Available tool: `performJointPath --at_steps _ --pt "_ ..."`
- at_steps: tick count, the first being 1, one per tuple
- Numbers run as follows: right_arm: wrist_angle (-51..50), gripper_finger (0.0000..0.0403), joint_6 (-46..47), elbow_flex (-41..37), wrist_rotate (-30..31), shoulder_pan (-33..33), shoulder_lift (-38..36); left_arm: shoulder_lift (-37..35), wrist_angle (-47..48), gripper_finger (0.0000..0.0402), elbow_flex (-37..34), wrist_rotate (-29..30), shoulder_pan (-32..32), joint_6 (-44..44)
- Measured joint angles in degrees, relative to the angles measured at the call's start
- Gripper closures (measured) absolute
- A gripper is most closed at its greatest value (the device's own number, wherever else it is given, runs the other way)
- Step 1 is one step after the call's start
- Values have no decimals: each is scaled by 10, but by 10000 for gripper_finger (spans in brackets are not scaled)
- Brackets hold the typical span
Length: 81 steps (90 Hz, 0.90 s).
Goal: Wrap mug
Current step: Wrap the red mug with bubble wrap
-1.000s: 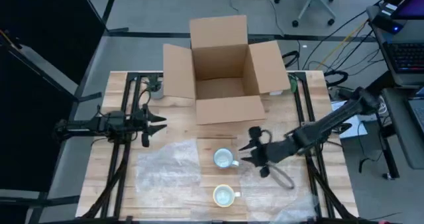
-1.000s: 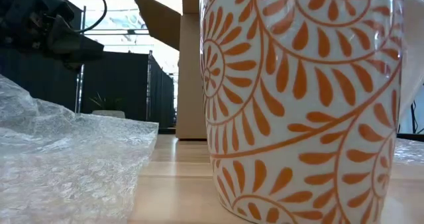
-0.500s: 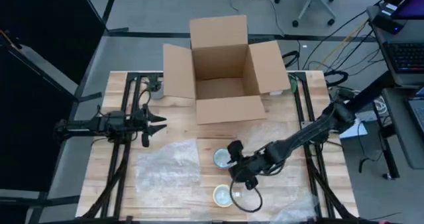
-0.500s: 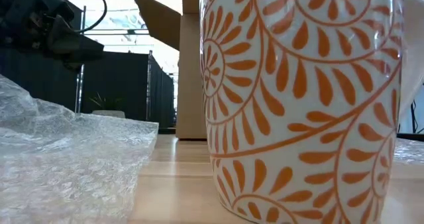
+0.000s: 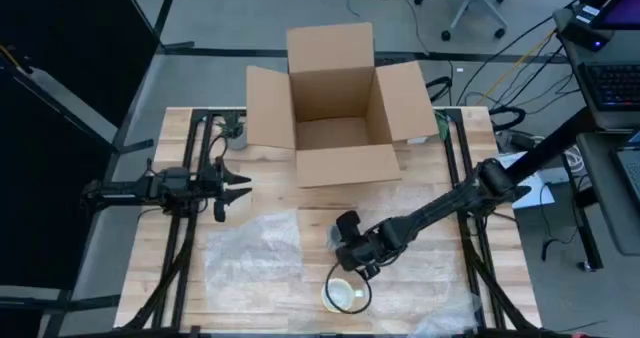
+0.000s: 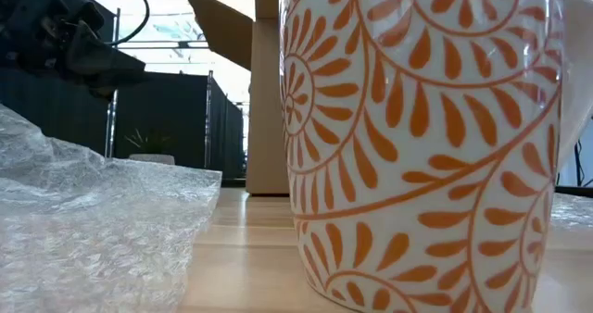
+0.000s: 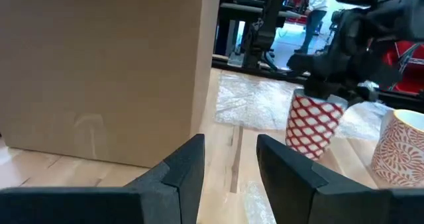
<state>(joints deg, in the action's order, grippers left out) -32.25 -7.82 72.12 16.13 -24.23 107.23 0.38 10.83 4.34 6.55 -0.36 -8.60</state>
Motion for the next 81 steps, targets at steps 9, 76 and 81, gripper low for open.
performJointPath --at_steps 9,76,81 --pt "-8 286 -22 0 0 -2 1 0 0 275 0 0 0 0" --pt "-348 401 444 -34 -94 -143 -248 0 0 275 0 0 0 0" --pt "-321 401 462 -64 -101 -154 -246 0 0 275 0 0 0 0"
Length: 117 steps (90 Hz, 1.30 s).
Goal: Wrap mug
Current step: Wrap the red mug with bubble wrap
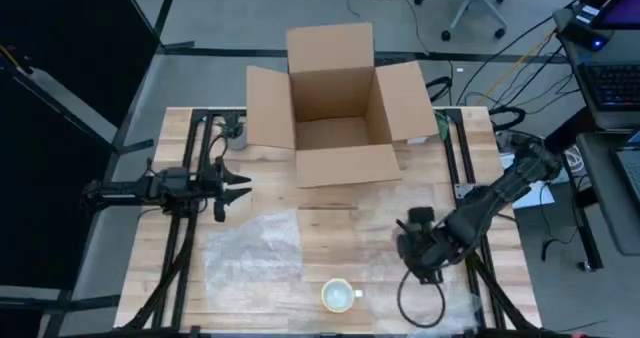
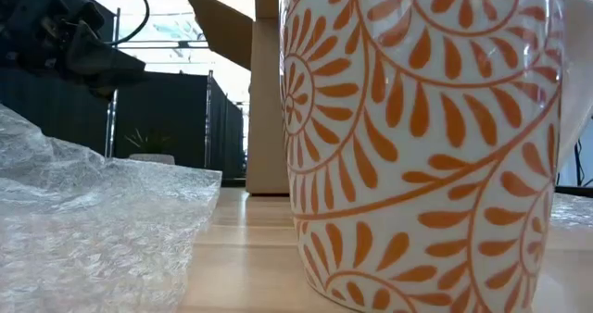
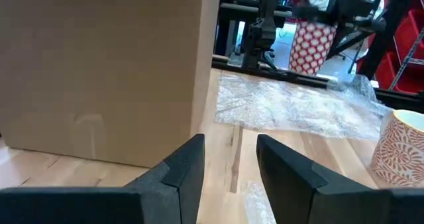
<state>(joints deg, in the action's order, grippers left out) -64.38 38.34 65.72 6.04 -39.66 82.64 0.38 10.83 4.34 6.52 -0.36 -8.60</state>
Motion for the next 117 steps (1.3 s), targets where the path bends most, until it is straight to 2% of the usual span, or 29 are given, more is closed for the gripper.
performJointPath --at_steps 22,55,68,87,102,110,117 --pt "151 402 19 -119 -10 0 17 0 0 275 0 0 0 0" --pt "161 403 13 -152 -17 34 17 0 0 275 0 0 0 0" --pt "158 403 -1 -153 3 64 17 0 0 275 0 0 0 0" --pt "147 401 -17 -143 -3 97 20 0 0 275 0 0 0 0" --pt "67 401 -23 -75 -26 90 21 0 0 275 0 0 0 0" --pt "12 400 4 -41 -34 74 21 0 0 275 0 0 0 0" --pt "7 400 26 -22 -34 61 21 0 0 275 0 0 0 0"
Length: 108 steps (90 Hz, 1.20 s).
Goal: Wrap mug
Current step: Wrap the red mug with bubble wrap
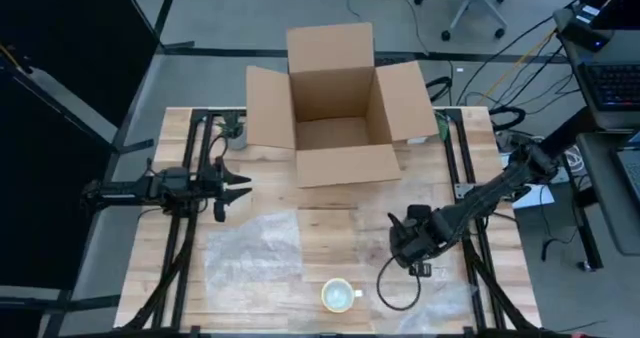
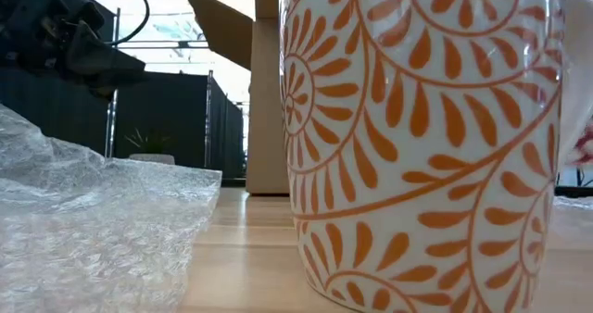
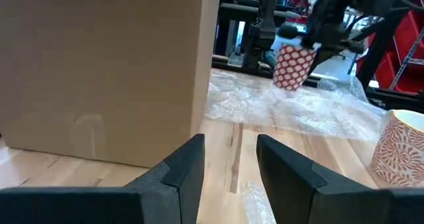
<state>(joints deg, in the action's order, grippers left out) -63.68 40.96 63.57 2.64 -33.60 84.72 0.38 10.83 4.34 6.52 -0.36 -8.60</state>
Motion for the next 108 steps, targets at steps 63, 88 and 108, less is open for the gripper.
performJointPath --at_steps 63,88,108 --pt "90 399 29 -105 43 -48 2 0 0 275 0 0 0 0" --pt "123 399 21 -116 46 -42 2 0 0 275 0 0 0 0" --pt "132 399 23 -120 27 -44 1 0 0 275 0 0 0 0"
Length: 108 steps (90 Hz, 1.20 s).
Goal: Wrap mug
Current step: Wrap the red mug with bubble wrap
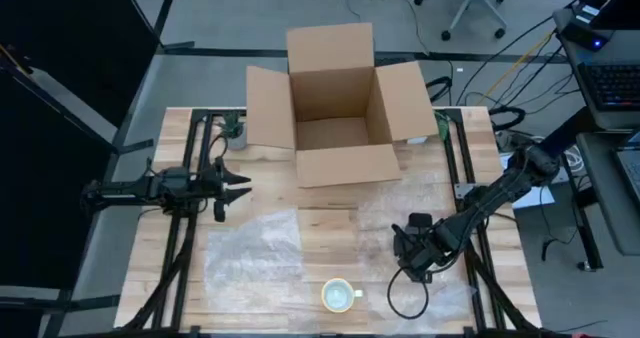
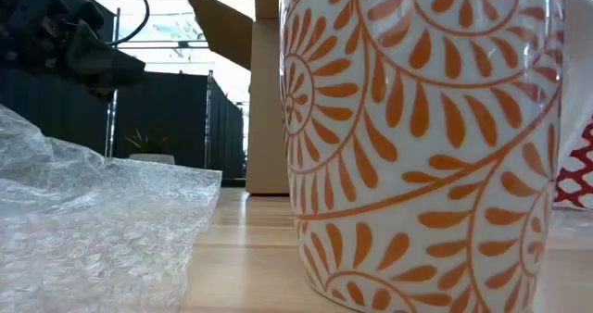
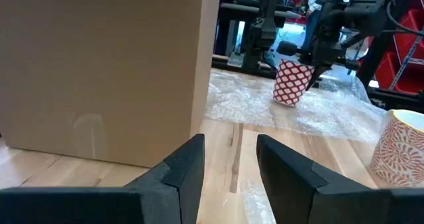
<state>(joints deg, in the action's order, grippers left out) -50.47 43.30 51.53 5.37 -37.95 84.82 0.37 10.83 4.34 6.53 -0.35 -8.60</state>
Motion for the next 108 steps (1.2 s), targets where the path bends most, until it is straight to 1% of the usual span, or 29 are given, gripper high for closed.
performJointPath --at_steps 90,99,108 --pt "-22 397 19 0 -14 1 1 0 0 275 0 0 0 0" --pt "-22 382 26 -1 -6 1 1 0 0 275 0 0 0 0" --pt "-21 345 26 -2 2 1 2 0 0 275 0 0 0 0"
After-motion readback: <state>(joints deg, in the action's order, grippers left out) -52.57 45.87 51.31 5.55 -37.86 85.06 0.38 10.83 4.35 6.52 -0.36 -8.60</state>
